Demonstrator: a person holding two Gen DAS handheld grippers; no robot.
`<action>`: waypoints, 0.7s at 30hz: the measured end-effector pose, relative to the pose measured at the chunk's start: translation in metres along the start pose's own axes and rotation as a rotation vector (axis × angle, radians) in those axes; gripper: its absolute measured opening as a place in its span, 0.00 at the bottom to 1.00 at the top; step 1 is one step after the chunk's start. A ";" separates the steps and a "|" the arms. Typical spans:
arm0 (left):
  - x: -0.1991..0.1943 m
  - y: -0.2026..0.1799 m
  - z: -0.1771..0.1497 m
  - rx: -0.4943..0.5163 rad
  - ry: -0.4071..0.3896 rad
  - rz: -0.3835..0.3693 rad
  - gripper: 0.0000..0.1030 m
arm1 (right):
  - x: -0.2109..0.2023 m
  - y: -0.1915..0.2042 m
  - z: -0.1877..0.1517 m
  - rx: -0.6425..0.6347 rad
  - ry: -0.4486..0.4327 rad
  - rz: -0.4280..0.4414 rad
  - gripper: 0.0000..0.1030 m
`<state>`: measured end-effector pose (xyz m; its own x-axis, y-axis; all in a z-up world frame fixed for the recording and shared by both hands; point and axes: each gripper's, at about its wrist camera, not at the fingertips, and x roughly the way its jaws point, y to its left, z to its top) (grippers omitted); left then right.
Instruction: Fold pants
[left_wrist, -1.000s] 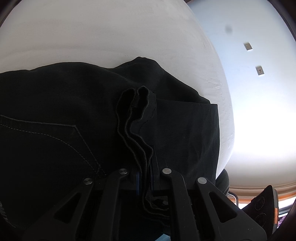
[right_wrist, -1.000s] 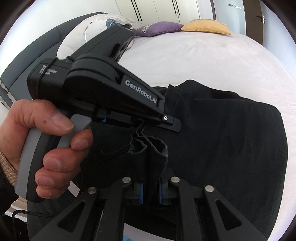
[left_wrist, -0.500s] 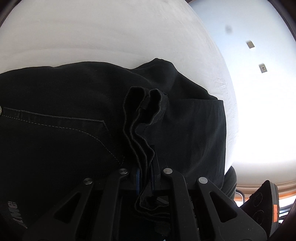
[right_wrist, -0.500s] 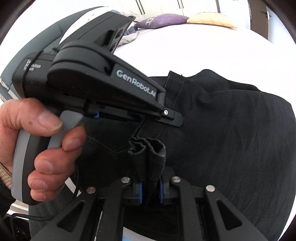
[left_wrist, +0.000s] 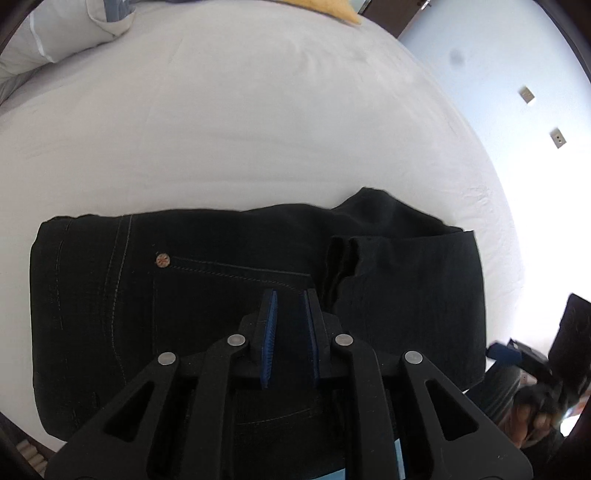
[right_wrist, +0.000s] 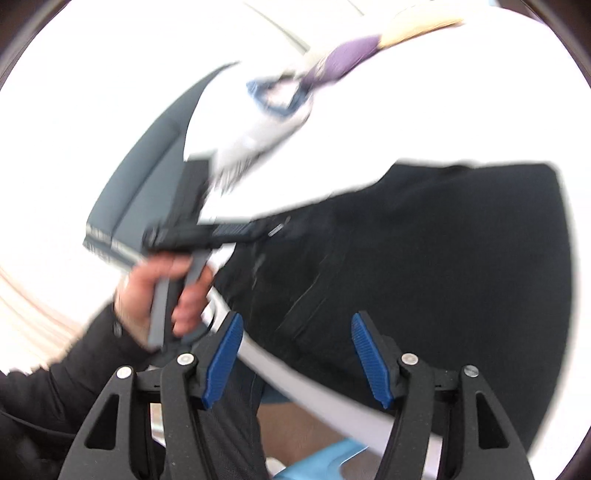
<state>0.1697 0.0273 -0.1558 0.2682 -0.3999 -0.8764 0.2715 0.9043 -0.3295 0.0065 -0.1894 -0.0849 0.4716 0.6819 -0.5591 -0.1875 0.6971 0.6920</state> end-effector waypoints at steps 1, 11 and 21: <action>-0.002 -0.013 -0.002 0.011 -0.018 -0.031 0.13 | -0.004 -0.016 0.007 0.042 -0.020 0.021 0.64; 0.068 -0.066 -0.058 0.039 0.110 -0.153 0.13 | 0.013 -0.135 0.055 0.297 0.056 0.105 0.64; 0.061 -0.072 -0.079 -0.021 0.103 -0.230 0.13 | -0.014 -0.084 -0.069 0.203 0.203 0.225 0.64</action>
<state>0.0934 -0.0508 -0.2135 0.1059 -0.5795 -0.8081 0.2947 0.7945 -0.5311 -0.0439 -0.2421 -0.1672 0.2537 0.8574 -0.4478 -0.0824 0.4804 0.8732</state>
